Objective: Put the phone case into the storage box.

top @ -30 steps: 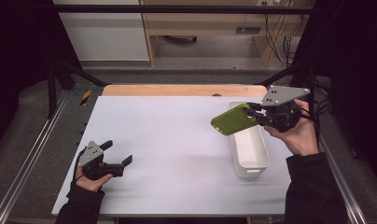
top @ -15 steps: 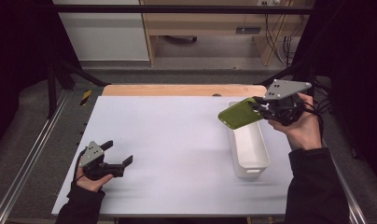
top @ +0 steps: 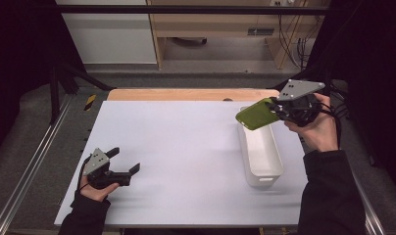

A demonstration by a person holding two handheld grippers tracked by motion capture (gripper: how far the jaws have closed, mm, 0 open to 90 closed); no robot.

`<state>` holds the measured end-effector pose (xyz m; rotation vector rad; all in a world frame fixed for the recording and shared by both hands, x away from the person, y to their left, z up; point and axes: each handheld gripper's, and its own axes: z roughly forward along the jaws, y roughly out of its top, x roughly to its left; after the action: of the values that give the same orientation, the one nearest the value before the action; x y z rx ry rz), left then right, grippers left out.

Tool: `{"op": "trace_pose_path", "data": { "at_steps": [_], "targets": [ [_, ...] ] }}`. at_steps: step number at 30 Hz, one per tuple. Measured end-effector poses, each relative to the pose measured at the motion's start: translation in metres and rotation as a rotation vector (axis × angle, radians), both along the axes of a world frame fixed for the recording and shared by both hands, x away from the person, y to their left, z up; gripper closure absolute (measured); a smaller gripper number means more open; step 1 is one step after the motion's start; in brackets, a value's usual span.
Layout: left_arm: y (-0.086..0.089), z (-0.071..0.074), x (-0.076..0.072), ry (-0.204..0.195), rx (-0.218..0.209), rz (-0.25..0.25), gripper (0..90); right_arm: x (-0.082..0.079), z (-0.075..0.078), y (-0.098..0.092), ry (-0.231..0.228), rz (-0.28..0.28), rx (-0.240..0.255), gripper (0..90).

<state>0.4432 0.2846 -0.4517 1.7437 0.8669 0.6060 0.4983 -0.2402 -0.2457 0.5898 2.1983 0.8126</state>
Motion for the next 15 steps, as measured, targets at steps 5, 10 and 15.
{"op": "trace_pose_path", "data": {
  "at_steps": [5,10,15],
  "targets": [
    [0.0,0.0,0.0,0.0,0.001,0.0,0.0,0.005,-0.001,-0.001,-0.003,-0.006,-0.028,79.0],
    [0.0,-0.001,0.001,-0.001,0.002,-0.003,0.0,0.01,-0.003,-0.001,-0.004,-0.008,-0.058,78.9],
    [-0.001,-0.001,0.001,-0.003,0.005,-0.011,0.0,0.017,-0.005,-0.002,0.003,-0.012,-0.093,78.9]
  ]
}}
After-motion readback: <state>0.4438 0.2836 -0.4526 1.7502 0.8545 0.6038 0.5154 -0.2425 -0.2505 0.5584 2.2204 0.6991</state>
